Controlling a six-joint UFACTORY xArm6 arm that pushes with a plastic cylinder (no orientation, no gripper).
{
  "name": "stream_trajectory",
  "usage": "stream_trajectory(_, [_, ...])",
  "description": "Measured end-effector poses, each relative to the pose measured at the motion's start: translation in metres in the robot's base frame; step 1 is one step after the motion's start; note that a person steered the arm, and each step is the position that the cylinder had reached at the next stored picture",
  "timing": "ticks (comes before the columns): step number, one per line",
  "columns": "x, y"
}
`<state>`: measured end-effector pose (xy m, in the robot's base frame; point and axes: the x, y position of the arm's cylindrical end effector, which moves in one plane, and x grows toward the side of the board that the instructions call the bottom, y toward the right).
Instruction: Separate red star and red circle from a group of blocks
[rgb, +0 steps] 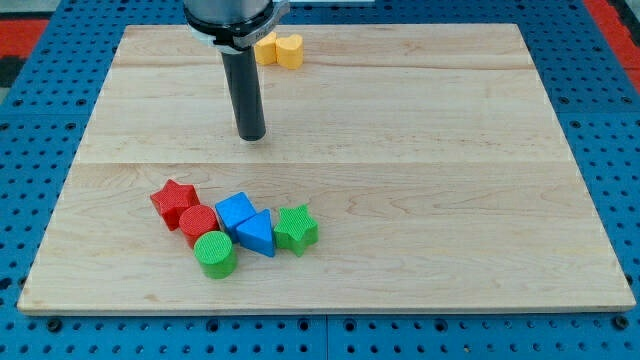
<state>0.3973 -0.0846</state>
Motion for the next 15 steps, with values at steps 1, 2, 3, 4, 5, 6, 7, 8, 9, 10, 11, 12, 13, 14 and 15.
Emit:
stream_trajectory(1, [0.0, 0.0])
stream_trajectory(2, [0.0, 0.002])
stream_trajectory(3, [0.0, -0.04])
stream_trajectory(4, [0.006, -0.114])
stream_trajectory(5, [0.032, -0.173])
stream_trajectory(6, [0.101, -0.169])
stream_trajectory(7, [0.16, -0.133])
stream_trajectory(8, [0.161, -0.08])
stream_trajectory(9, [0.155, -0.03])
stream_trajectory(10, [0.148, -0.003])
stream_trajectory(11, [0.135, 0.005])
stream_trajectory(12, [0.145, -0.017])
stream_trajectory(13, [0.159, -0.019])
stream_trajectory(14, [0.157, 0.022])
stream_trajectory(15, [0.128, 0.04])
